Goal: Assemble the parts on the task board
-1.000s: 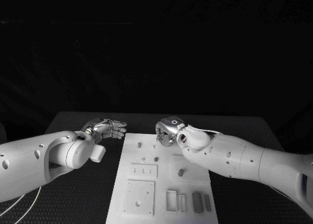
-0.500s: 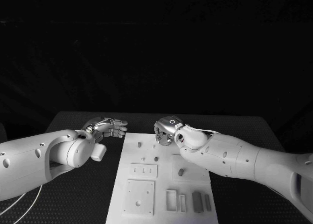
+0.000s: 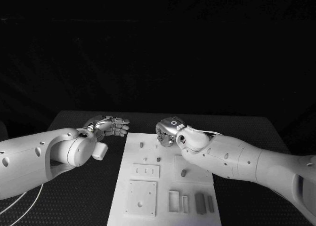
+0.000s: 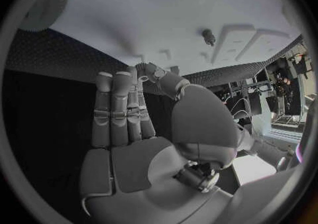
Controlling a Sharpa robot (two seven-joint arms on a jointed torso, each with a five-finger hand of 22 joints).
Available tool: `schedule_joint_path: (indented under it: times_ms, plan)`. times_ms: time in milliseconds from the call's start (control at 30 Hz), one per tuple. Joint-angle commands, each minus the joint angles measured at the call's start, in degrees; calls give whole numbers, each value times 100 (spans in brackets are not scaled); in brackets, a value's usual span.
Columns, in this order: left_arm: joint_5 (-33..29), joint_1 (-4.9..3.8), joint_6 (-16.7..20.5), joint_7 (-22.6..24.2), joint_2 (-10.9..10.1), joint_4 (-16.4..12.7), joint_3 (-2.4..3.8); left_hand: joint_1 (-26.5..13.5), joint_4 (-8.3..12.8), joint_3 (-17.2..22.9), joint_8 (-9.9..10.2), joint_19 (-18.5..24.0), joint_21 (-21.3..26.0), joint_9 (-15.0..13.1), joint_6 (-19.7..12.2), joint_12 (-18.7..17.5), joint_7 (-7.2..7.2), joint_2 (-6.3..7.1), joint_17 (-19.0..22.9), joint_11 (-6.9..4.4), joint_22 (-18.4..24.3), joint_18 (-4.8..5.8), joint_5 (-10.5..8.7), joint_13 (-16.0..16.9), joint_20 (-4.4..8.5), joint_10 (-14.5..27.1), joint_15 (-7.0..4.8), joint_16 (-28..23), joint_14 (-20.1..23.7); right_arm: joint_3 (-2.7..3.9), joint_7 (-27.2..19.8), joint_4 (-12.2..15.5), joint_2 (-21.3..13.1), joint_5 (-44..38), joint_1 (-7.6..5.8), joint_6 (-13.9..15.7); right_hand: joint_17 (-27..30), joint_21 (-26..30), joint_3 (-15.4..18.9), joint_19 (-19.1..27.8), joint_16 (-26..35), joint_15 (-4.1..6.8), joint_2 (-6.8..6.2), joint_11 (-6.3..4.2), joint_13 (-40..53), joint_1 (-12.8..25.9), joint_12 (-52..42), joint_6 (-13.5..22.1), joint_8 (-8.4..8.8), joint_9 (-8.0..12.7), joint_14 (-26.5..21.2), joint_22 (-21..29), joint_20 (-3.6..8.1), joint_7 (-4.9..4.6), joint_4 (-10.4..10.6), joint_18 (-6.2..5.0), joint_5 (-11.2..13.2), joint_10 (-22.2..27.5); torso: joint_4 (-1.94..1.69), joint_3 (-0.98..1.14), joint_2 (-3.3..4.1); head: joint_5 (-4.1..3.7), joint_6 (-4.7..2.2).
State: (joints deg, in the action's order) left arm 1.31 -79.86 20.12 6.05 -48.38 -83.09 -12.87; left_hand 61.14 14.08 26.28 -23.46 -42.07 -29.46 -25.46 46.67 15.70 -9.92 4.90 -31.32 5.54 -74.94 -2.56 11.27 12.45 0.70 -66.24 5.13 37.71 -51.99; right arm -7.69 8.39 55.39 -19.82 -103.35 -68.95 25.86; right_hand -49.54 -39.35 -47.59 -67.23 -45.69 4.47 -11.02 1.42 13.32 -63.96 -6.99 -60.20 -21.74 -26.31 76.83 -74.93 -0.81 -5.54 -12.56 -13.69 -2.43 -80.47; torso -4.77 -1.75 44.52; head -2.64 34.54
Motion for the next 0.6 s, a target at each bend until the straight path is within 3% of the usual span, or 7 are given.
schedule_joint_path:
  times_ms: [33, 233, 433, 600]
  plan:
    - [20, -18, -56, 50, 1, -27, 5, -55, -3, 35, 37, 52, -23, -6, -23, -36, -9, 22, 10, 1, -102, -34, -10, 10, -1, 27, -7, 26, 43, -2, 1, 5, 5, -99, 13, -45, -7, -35, -43, 15, -24, 42, -15, -5, 12, -54, 21, -34, -14, -103, -16, -136, 45, -6, -3, -131, -35, -15, -29, -5, 22, 1, 9]
    - [21, -19, -56, 45, 13, -16, 5, -53, 0, 37, 38, 53, -24, -7, -23, -37, -9, 24, 11, 1, -102, -35, -11, 12, -1, 27, -7, 27, 45, -2, -8, 41, -3, -98, 23, -57, -7, -41, -44, 15, -29, 42, -16, -6, 15, -52, 22, -34, -14, -105, -17, -135, 46, -6, -1, -131, -35, -17, -24, -1, 31, 19, 25]
    - [21, -19, -72, 44, 46, 27, 5, -54, 0, 39, 39, 55, -26, -8, -22, -38, -9, 25, 13, 1, -102, -35, -11, 13, -2, 26, -6, 28, 46, -3, -11, 46, 14, -153, 28, -88, -7, -49, -49, 16, -36, 43, -19, -6, 18, -53, 23, -35, -14, -107, -18, -135, 47, -6, 0, -131, -36, -19, -16, -18, 32, 0, 40]
    - [21, -19, -63, 44, 48, 61, 4, -56, 0, 40, 39, 56, -27, -10, -21, -40, -9, 24, 14, 2, -102, -35, -11, 15, -2, 27, -6, 29, 47, -8, -1, 20, 33, -167, 46, -105, -7, -59, -56, 18, -45, 44, -23, -8, 23, -55, 23, -39, -16, -110, -19, -135, 49, -4, -1, -131, -36, -23, -17, -6, 36, -4, 35]
